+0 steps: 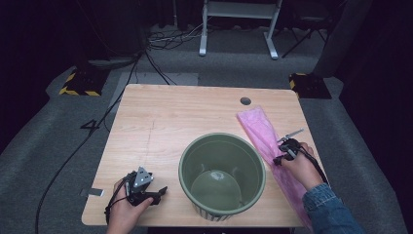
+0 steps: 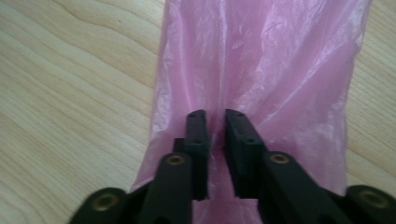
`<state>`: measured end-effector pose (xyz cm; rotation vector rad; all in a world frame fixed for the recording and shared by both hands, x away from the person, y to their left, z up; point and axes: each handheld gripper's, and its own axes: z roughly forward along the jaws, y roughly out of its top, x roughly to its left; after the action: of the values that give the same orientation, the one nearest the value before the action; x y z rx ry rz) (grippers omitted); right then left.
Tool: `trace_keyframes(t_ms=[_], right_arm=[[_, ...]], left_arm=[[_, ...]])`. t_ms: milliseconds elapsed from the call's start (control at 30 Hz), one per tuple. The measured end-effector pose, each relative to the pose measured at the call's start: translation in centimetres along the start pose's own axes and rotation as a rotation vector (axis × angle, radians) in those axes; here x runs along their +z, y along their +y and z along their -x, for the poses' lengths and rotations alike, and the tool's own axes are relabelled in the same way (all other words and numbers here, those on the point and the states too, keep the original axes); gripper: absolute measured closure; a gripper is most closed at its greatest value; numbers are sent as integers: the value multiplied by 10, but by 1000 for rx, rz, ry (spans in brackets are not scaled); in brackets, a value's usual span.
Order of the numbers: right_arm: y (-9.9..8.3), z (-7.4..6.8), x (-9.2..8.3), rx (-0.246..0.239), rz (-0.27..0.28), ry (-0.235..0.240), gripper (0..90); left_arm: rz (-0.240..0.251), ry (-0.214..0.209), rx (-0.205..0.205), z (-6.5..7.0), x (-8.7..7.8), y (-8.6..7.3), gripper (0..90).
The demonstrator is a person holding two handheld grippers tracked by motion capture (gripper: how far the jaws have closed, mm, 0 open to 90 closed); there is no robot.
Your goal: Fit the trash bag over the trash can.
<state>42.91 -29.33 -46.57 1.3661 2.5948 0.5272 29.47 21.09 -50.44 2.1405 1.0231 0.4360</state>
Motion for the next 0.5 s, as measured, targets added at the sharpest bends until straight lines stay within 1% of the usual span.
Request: trace_keyframes(t_ms=[67,100,133,200,233,267,300,367,400,433,467,500], right_arm=[[-3,-1,0,-3,25,18,900],[-5,-2,0,-3,39,19,900],[-5,-2,0,-3,39,19,900],[-10,-1,0,7,84,33,900],[-10,-1,0,7,84,33,900],[-13,0,-4,7,129,47,900],[-13,0,-4,7,129,47,900],[-14,-2,-10,-9,189,49,900],[-13,-5,-18,-32,245,66,900],[-13,-5,-18,-32,245,66,900],[-13,-9,-25,-53,300,83,900],[-13,-9,-25,-53,300,83,900]], left_arm=[[0,0,2,0,0,0,234],[0,0,1,0,0,0,234],[-1,-2,-2,0,0,0,234],[-3,-2,-2,1,0,0,233],[-3,-1,-4,1,0,0,233],[-3,0,-5,1,0,0,232],[-3,0,-3,1,0,0,232],[-3,0,-6,1,0,0,232],[-3,0,-5,1,0,0,232],[-3,-1,-4,1,0,0,232],[-3,-1,-3,1,0,0,232],[-3,-1,-3,1,0,0,232]])
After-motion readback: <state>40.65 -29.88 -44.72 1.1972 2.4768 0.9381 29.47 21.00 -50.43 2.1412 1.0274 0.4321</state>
